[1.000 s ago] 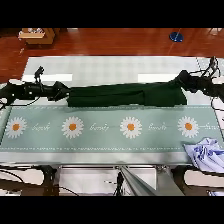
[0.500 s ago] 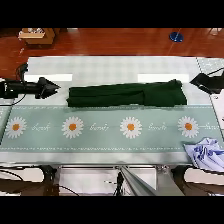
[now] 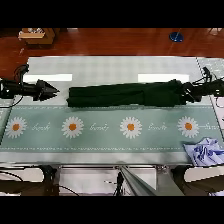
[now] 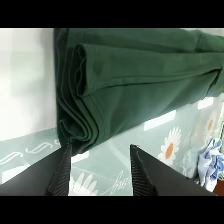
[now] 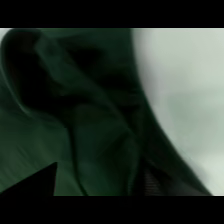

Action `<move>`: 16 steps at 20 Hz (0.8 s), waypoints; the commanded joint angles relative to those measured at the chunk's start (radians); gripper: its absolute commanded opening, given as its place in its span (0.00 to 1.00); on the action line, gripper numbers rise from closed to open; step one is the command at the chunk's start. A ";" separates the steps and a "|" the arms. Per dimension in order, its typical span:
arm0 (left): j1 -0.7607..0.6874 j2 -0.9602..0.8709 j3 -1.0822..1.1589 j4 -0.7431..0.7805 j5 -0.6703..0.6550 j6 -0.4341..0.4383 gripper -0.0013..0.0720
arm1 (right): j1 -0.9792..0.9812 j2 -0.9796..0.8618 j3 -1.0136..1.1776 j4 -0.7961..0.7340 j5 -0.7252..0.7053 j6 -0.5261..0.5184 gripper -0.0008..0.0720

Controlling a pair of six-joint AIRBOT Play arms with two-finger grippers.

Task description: Fold the shirts.

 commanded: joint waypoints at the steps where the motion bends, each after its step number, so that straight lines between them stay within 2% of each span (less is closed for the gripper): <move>1: 0.000 0.001 0.001 0.004 -0.019 0.000 0.61 | 0.090 -0.053 0.001 0.068 -0.045 -0.011 0.63; 2: 0.000 0.001 0.001 0.004 -0.022 0.000 0.61 | 0.108 -0.051 0.001 0.068 -0.055 -0.016 0.29; 3: 0.000 0.001 0.002 0.003 -0.023 -0.001 0.61 | 0.112 -0.042 0.003 0.072 -0.052 -0.017 0.06; 4: 0.000 0.002 0.002 -0.014 -0.038 -0.004 0.61 | 0.111 -0.023 0.007 0.073 -0.031 -0.020 0.06; 6: -0.003 0.020 0.002 -0.088 -0.071 -0.003 0.15 | 0.094 0.046 0.019 0.051 0.043 -0.041 0.06; 7: -0.009 0.037 0.002 -0.125 -0.070 -0.002 0.14 | 0.087 0.092 0.020 0.035 0.071 -0.040 0.06; 8: -0.023 0.057 0.004 -0.162 -0.071 -0.002 0.06 | 0.087 0.146 0.020 0.013 0.100 -0.037 0.06; 11: -0.116 0.125 0.005 -0.242 -0.055 -0.001 0.06 | 0.097 0.305 0.020 -0.014 0.190 -0.016 0.06; 16: -0.411 0.151 0.004 -0.346 0.049 -0.003 0.06 | 0.126 0.561 0.020 -0.024 0.291 0.063 0.06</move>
